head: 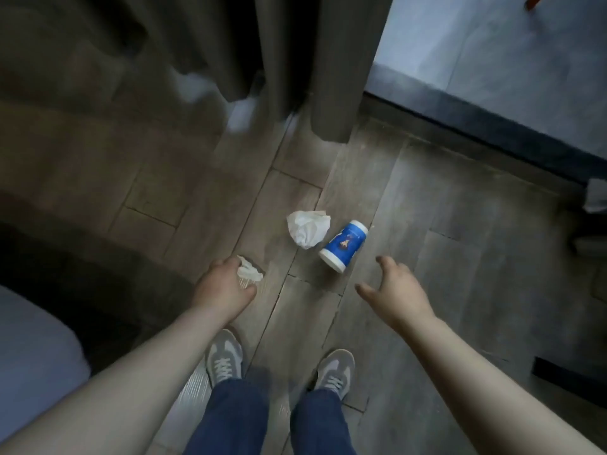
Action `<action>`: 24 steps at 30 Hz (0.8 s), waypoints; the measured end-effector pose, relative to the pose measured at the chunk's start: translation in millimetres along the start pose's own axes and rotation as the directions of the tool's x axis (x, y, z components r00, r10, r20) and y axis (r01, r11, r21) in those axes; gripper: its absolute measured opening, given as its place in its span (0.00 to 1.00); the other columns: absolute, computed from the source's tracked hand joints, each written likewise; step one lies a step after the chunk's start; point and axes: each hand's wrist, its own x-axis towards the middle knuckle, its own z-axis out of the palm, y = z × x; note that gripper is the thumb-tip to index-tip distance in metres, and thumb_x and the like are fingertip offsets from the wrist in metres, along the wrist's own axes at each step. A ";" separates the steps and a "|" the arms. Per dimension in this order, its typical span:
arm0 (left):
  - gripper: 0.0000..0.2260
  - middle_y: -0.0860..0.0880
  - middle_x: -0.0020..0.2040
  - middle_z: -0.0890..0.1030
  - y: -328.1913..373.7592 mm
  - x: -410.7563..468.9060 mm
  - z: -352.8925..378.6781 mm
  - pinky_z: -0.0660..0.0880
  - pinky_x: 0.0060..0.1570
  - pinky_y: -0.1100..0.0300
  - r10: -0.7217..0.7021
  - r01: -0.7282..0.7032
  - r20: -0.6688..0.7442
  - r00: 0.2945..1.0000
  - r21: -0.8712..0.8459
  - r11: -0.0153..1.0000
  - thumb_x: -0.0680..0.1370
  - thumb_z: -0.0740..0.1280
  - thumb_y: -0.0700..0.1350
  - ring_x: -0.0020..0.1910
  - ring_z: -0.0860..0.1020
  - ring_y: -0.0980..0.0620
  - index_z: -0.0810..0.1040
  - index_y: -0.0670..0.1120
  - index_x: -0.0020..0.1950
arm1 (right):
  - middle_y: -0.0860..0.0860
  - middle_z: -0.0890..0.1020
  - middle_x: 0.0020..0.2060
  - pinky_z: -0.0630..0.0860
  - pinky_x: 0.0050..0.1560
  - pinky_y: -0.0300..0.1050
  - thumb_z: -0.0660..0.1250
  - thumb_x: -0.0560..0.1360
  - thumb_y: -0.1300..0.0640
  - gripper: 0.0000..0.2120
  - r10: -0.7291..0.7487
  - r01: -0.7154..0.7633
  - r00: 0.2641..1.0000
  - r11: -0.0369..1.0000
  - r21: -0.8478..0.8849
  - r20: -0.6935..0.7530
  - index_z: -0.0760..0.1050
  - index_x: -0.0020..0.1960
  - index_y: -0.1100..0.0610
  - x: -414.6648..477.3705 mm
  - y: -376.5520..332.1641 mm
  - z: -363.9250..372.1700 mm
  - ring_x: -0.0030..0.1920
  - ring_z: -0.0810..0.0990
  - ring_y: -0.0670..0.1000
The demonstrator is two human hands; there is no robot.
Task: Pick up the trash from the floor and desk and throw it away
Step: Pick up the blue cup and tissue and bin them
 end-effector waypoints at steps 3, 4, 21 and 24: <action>0.20 0.40 0.59 0.73 -19.4 52.2 43.7 0.72 0.54 0.55 -0.001 0.000 -0.029 1.000 -0.049 0.999 0.72 0.70 0.48 0.57 0.75 0.40 0.73 0.44 0.61 | 0.58 0.70 0.66 0.71 0.59 0.49 0.68 0.74 0.47 0.33 0.015 -0.014 1.000 0.997 0.069 -0.006 0.59 0.74 0.54 50.4 3.4 40.6 0.63 0.73 0.58; 0.20 0.40 0.59 0.73 -25.8 67.6 56.8 0.73 0.55 0.54 -0.010 0.007 -0.036 0.999 -0.068 0.998 0.71 0.71 0.48 0.57 0.75 0.40 0.73 0.44 0.61 | 0.58 0.70 0.66 0.71 0.58 0.50 0.68 0.74 0.47 0.34 0.018 -0.017 1.000 0.996 0.087 -0.014 0.58 0.75 0.53 65.7 4.3 52.9 0.63 0.74 0.58; 0.25 0.41 0.65 0.63 -60.0 192.7 179.7 0.66 0.52 0.65 -0.008 -0.018 -0.170 0.985 -0.149 0.989 0.67 0.75 0.47 0.57 0.72 0.43 0.72 0.42 0.62 | 0.60 0.46 0.75 0.73 0.62 0.55 0.69 0.73 0.50 0.42 0.174 -0.145 0.980 0.956 0.255 -0.096 0.47 0.77 0.48 209.9 13.0 163.1 0.59 0.74 0.63; 0.28 0.42 0.65 0.65 -41.0 200.0 178.0 0.64 0.52 0.67 0.012 -0.061 -0.218 0.976 -0.218 0.974 0.67 0.76 0.48 0.57 0.73 0.44 0.72 0.44 0.65 | 0.59 0.44 0.76 0.71 0.64 0.56 0.69 0.72 0.56 0.43 0.172 -0.140 0.980 0.953 0.270 -0.102 0.46 0.78 0.48 210.6 15.4 165.2 0.63 0.71 0.65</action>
